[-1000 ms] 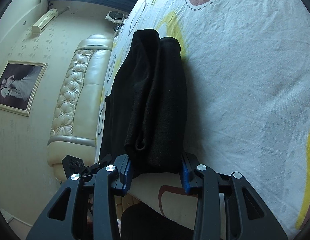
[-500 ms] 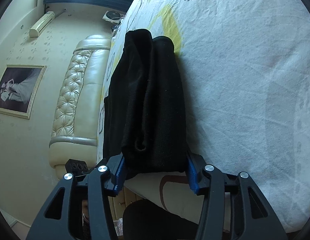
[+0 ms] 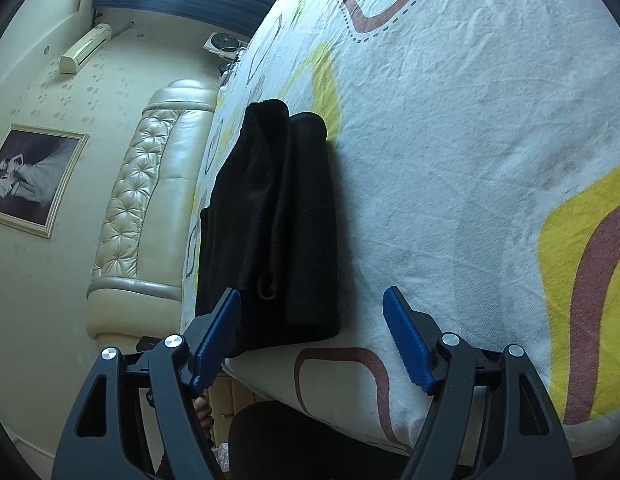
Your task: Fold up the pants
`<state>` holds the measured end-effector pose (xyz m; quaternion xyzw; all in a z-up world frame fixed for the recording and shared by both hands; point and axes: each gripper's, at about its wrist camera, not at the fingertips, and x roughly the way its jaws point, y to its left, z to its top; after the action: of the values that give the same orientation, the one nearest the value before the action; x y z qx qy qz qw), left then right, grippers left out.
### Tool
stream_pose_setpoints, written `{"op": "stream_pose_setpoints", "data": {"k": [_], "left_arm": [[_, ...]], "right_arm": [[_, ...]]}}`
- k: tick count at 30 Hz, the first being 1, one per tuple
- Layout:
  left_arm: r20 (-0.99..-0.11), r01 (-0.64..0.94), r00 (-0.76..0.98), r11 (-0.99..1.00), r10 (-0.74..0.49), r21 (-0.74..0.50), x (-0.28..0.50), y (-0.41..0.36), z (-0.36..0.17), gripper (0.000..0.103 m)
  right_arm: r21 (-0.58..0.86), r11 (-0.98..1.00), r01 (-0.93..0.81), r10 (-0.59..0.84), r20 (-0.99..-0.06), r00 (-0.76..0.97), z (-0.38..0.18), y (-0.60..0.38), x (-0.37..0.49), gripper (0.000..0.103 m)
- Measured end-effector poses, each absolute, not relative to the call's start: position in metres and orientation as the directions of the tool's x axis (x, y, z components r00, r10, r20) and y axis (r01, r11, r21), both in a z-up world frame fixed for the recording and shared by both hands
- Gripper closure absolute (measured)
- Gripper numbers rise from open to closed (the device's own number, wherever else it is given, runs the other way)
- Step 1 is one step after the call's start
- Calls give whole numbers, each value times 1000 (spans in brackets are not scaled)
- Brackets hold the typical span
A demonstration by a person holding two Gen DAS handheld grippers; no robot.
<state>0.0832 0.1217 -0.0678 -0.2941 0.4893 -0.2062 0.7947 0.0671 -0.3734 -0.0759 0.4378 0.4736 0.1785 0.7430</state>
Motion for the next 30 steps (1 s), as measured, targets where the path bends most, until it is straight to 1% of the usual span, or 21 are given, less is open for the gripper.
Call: {"op": "stream_pose_setpoints", "data": {"k": [3, 10, 14, 17, 22, 27, 30], "left_arm": [[-661, 47, 440, 751, -608, -659, 83, 119, -68, 3], [-663, 59, 445, 758, -602, -649, 83, 119, -67, 3], [-670, 34, 439, 756, -599, -654, 90, 120, -60, 3], [-659, 63, 458, 761, -597, -646, 101, 120, -48, 3], [-695, 105, 478, 821, -537, -562, 128, 112, -32, 3], [-746, 112, 506, 891, -433, -440, 154, 100, -31, 3], [-752, 120, 515, 904, -411, -411, 167, 96, -34, 3]], "right_arm": [[808, 575, 129, 673, -557, 487, -74, -367, 67, 26], [802, 585, 121, 671, -563, 483, -74, -364, 69, 25], [831, 547, 95, 705, -519, 483, -67, -366, 75, 25], [837, 544, 59, 713, -499, 493, -58, -370, 83, 25], [844, 536, 35, 722, -479, 499, -55, -377, 101, 25], [824, 565, 48, 713, -517, 474, -65, -375, 123, 25], [825, 564, 47, 718, -517, 466, -70, -376, 137, 25]]}}
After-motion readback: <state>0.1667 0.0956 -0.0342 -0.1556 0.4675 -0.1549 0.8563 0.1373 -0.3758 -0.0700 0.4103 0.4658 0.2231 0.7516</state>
